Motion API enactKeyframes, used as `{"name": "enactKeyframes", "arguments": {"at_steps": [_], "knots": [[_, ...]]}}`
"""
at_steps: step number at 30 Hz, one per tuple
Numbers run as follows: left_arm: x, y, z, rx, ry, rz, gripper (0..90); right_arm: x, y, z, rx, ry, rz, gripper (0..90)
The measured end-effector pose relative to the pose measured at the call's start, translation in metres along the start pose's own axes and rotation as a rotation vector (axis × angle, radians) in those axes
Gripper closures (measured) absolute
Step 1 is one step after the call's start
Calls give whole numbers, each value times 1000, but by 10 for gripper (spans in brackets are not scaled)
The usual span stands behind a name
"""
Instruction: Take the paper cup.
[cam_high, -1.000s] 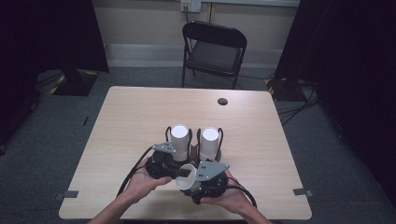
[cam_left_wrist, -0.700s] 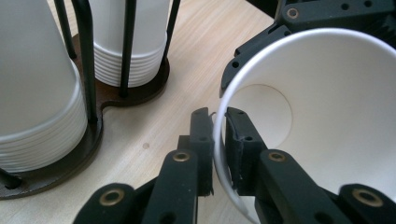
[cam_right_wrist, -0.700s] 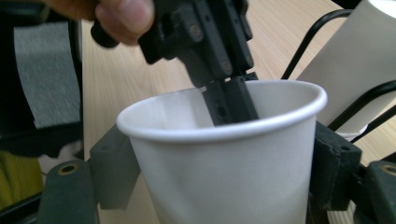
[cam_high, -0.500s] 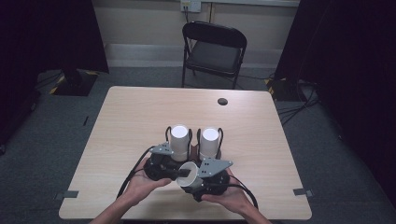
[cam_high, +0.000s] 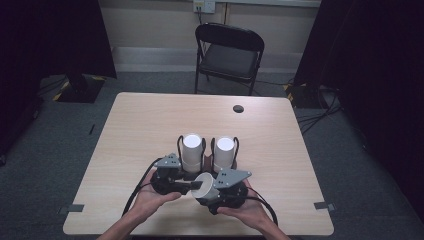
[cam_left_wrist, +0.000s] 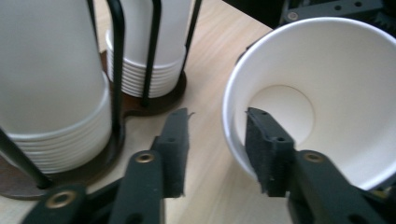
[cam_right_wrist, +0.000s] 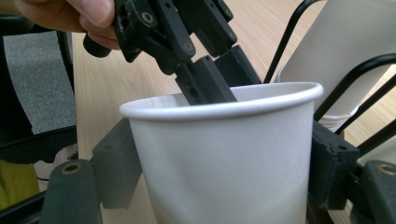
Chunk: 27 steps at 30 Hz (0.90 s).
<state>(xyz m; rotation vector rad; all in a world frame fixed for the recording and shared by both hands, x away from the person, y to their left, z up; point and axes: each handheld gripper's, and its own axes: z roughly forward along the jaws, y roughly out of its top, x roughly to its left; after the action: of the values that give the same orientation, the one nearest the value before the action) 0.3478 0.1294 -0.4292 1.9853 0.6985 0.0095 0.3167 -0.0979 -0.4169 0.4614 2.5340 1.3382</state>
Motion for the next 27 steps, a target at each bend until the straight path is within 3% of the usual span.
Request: {"name": "enactKeyframes", "arguments": {"at_steps": [3, 8, 10, 17, 18, 27], "knots": [[-1, -2, -3, -17, 16, 17, 556, -1, -1, 0, 7, -6, 6, 247], [0, -4, -10, -59, 49, -1, 477, -5, -1, 0, -4, 3, 41, 247], [0, -4, -13, -72, 56, 12, 468, -7, -2, -1, -8, -4, 53, 247], [-1, -1, -17, -81, 82, 26, 370, -14, -8, -8, -18, -30, 93, 247], [0, -1, -18, -81, 93, 24, 345, -16, -9, -10, -14, -52, 103, 248], [0, -4, -21, -88, 124, 36, 305, -23, -16, -21, -30, -69, 136, 247]]}}
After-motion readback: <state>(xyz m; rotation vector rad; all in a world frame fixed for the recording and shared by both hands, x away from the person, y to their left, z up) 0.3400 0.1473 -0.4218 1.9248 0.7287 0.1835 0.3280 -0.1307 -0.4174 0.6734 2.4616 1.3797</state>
